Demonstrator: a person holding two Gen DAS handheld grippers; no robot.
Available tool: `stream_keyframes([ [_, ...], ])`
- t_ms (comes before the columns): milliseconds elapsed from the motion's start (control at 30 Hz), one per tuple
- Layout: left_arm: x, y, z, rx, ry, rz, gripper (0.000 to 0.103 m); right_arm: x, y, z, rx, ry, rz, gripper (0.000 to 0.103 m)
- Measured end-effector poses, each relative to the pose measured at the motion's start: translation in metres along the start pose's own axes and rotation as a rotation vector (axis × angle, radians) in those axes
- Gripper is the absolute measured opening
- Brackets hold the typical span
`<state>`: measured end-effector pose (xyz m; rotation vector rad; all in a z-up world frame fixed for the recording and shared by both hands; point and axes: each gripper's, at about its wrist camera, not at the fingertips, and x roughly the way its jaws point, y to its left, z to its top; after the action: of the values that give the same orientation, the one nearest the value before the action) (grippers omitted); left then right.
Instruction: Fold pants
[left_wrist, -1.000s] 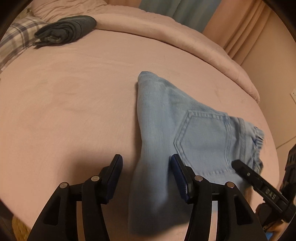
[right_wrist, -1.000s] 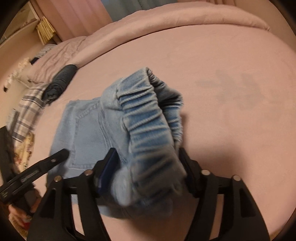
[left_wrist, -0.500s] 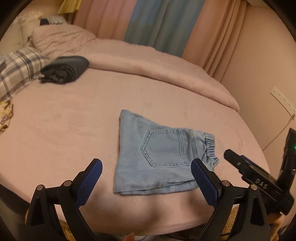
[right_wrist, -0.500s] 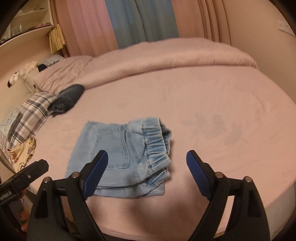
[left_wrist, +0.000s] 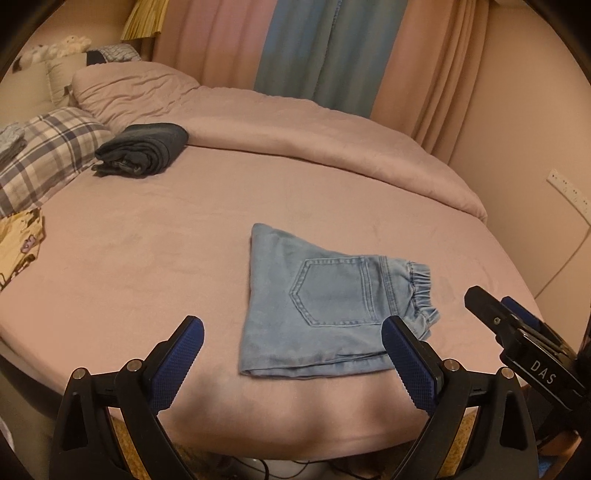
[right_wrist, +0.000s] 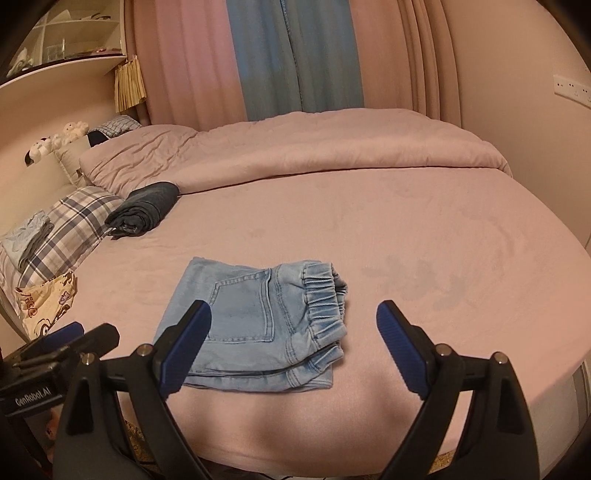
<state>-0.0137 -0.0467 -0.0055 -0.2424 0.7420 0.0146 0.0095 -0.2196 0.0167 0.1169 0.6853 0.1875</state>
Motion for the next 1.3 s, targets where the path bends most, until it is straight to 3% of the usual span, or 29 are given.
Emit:
stream_keyframes([
  [600,0.001,-0.012,-0.008,0.037,0.027,0.057,0.097,-0.002,0.009,-0.004,-0.020,0.006,-0.019,0.092],
  [1300,0.000,-0.013,-0.010,0.051,0.035,0.064,0.097,-0.001,0.010,-0.007,-0.018,0.016,-0.040,0.092],
])
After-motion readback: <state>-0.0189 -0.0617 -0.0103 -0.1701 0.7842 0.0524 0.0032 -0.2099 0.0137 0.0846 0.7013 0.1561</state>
